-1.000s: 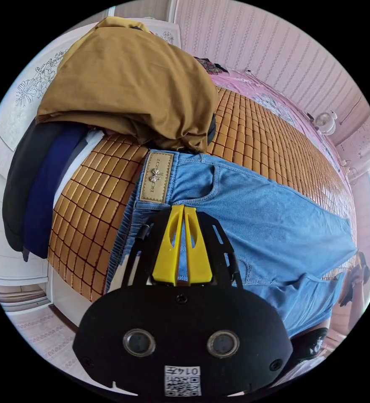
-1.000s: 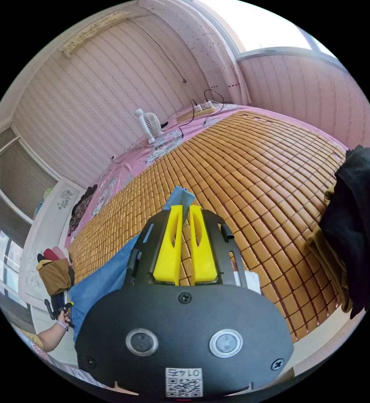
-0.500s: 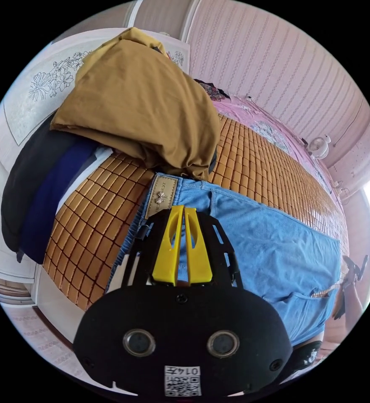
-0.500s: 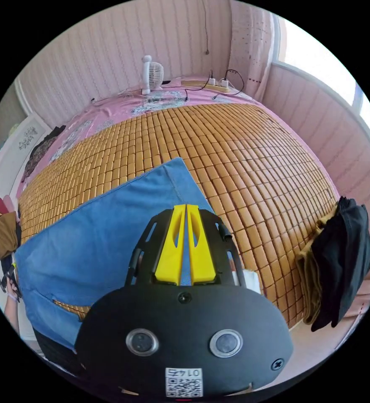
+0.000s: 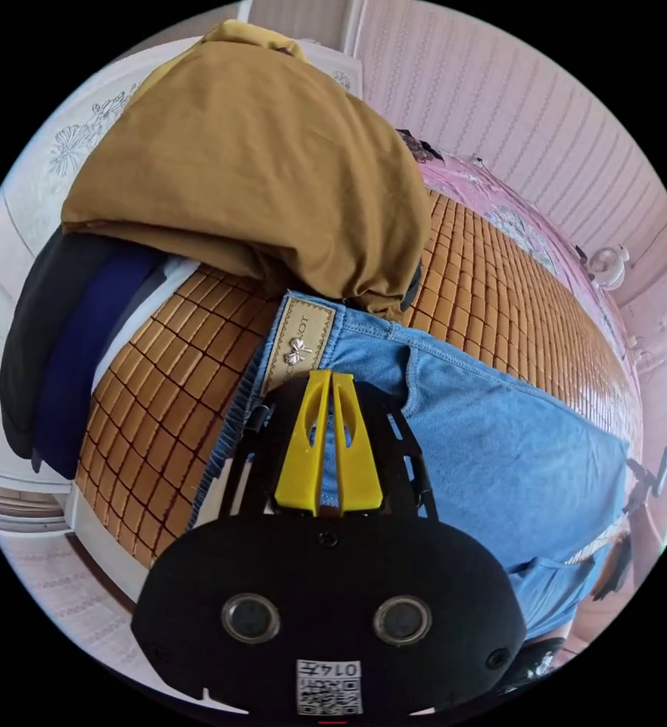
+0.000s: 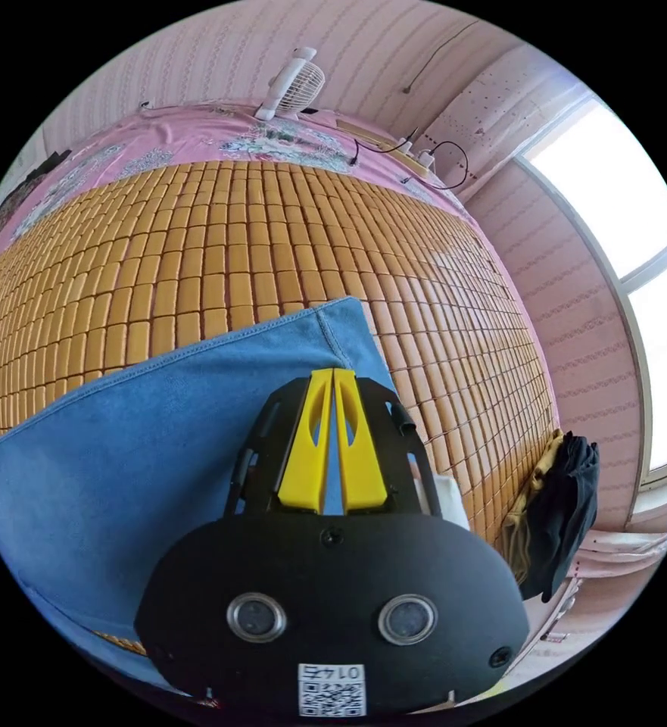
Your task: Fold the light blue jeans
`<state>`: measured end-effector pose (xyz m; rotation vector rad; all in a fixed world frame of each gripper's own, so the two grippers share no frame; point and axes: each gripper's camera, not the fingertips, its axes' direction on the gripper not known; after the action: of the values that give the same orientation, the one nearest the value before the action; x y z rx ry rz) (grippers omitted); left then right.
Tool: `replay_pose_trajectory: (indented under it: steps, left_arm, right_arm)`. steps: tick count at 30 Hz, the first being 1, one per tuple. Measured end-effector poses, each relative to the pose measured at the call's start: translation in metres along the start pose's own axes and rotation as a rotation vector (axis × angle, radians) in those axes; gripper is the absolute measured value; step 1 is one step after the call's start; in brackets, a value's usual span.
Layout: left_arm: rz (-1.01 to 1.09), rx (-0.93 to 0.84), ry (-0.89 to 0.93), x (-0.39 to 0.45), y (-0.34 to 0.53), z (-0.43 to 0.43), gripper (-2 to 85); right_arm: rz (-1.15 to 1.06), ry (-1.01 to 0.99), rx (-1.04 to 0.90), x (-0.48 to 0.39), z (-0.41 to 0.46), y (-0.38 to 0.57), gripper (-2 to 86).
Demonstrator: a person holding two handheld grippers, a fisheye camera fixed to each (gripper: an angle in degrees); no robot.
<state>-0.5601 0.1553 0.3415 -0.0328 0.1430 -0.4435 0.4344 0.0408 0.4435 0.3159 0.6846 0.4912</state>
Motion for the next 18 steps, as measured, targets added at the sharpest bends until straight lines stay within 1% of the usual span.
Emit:
replay_pose_trajectory:
  steps: [2,4,5,7,9,10,12,14,16,18]
  left_arm:
    - [0.012,-0.019,0.064,-0.007,-0.001,0.0,-1.0]
    - [0.125,0.027,0.203,-0.006,0.002,-0.012,-1.0]
    - [0.151,0.039,0.225,-0.005,0.004,-0.016,-1.0]
    - [0.269,0.063,0.327,0.005,0.019,-0.033,-1.0]
    - [0.342,0.043,0.397,0.015,0.038,-0.042,-1.0]
    - [0.385,0.008,0.443,0.023,0.053,-0.045,-1.0]
    - [0.43,-0.055,0.501,0.034,0.079,-0.047,-1.0]
    - [0.45,-0.125,0.556,0.044,0.106,-0.046,-1.0]
    - [0.443,-0.23,0.622,0.051,0.138,-0.039,-1.0]
    - [0.428,-0.311,0.679,0.055,0.158,-0.032,-1.0]
  right_arm:
    - [0.047,-0.045,0.072,0.019,-0.017,0.012,-0.9]
    - [0.1,-0.095,0.141,0.047,-0.037,0.037,-0.9]
    - [0.133,-0.144,0.169,0.068,-0.047,0.059,-0.9]
    - [0.183,-0.214,0.165,0.105,-0.056,0.102,-0.9]
    - [0.284,-0.253,0.085,0.152,-0.054,0.169,-0.7]
    - [0.312,-0.256,0.058,0.163,-0.051,0.186,-0.7]
    - [0.429,-0.26,-0.069,0.2,-0.039,0.258,-0.1]
    - [0.522,-0.273,-0.139,0.221,-0.03,0.311,1.1]
    - [0.617,-0.347,-0.166,0.237,-0.02,0.36,4.8]
    - [0.732,-0.569,-0.193,0.253,0.004,0.411,10.5]
